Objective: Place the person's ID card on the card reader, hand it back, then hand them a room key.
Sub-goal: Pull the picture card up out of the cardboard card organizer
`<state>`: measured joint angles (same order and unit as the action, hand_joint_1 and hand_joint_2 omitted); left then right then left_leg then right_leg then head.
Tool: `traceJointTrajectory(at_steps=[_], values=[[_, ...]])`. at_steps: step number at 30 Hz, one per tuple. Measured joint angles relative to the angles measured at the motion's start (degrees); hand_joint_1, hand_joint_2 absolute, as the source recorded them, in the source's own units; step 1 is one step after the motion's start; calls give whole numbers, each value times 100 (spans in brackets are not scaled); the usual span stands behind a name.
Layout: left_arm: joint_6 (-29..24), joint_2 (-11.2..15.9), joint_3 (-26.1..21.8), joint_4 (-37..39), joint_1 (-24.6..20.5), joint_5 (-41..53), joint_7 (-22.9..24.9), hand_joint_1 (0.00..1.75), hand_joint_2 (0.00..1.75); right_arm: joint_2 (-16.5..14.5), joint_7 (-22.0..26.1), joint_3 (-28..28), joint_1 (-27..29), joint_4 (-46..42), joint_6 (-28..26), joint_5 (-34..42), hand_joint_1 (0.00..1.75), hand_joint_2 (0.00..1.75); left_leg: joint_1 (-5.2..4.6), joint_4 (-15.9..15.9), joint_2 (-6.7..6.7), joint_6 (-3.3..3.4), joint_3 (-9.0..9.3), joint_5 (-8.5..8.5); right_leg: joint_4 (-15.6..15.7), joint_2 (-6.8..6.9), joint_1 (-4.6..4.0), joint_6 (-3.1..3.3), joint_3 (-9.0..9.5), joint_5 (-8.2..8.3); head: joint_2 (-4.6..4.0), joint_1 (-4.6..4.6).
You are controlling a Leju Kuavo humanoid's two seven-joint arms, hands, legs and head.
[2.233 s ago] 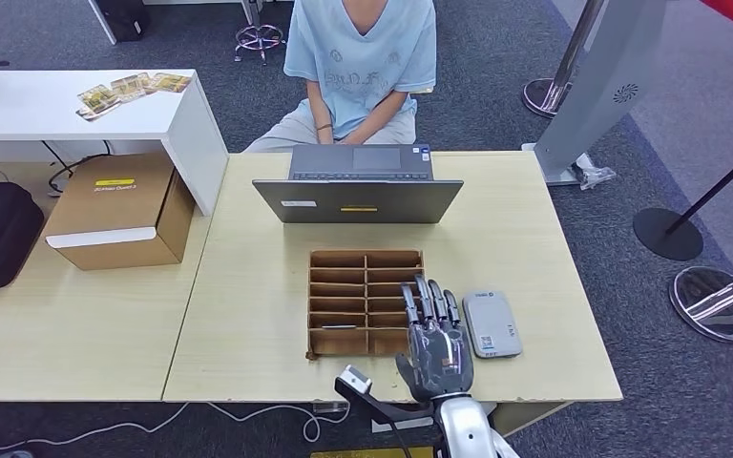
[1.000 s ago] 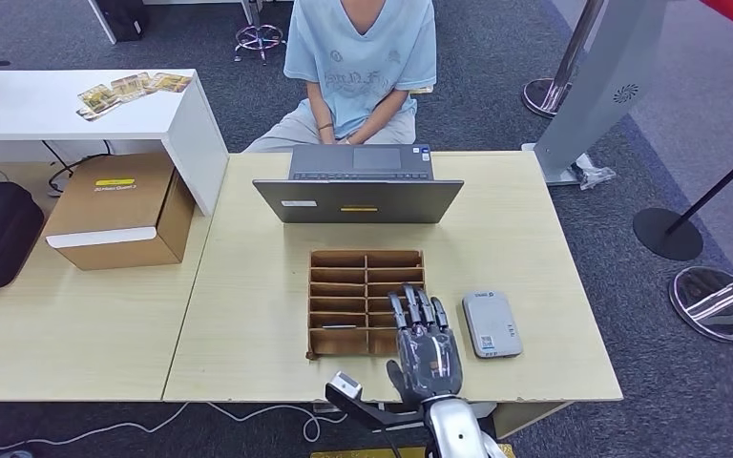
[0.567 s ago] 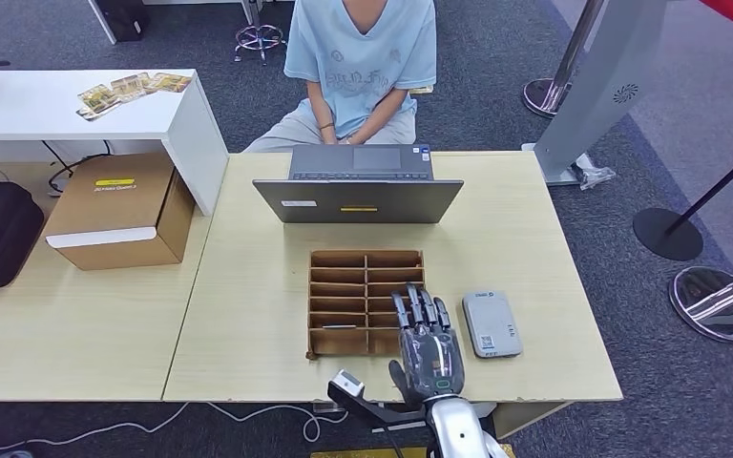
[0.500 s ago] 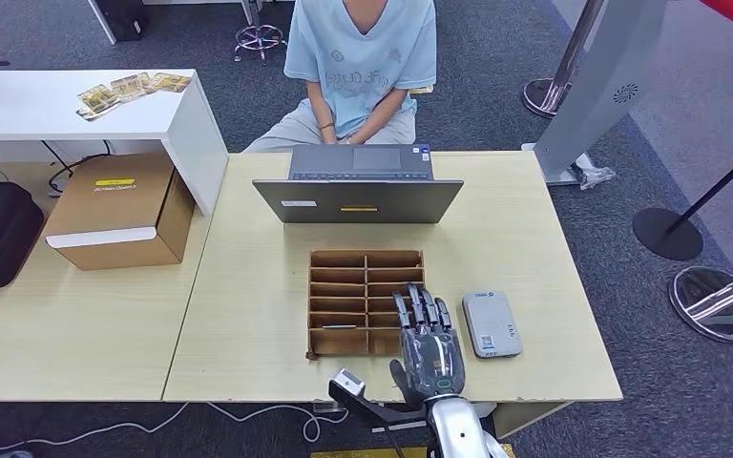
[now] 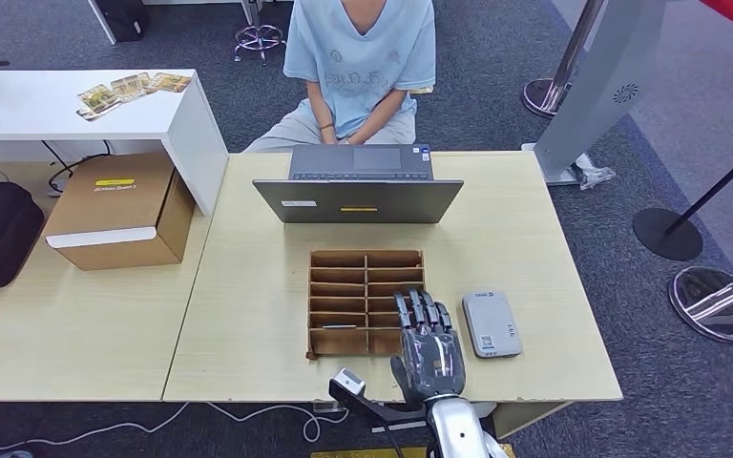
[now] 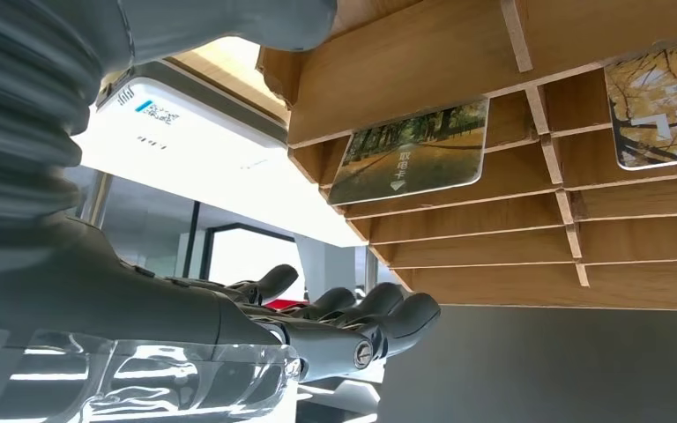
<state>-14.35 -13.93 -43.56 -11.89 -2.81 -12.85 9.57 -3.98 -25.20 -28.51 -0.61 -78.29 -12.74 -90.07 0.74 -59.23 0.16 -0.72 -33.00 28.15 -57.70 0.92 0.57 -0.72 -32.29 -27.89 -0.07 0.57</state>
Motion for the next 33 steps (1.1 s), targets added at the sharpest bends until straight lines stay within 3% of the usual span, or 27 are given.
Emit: traceJointTrajectory(at_steps=[15,22,33], values=[[9,6,2,0,-1,54,-48,0,0,0,-108,78,100,-44,-38,0,34,175,0,0,0,0,0,0,0,-1,0,0,0,0,0,0],[3,7,0,0,-3,51,-43,0,0,0,-66,80,118,-56,-65,0,59,175,0,0,1,0,0,0,0,-1,0,0,0,0,0,0],[5,7,1,0,-4,34,-43,0,0,0,-52,80,114,-48,-110,0,66,175,0,0,0,0,0,0,0,-1,0,0,0,0,0,0]])
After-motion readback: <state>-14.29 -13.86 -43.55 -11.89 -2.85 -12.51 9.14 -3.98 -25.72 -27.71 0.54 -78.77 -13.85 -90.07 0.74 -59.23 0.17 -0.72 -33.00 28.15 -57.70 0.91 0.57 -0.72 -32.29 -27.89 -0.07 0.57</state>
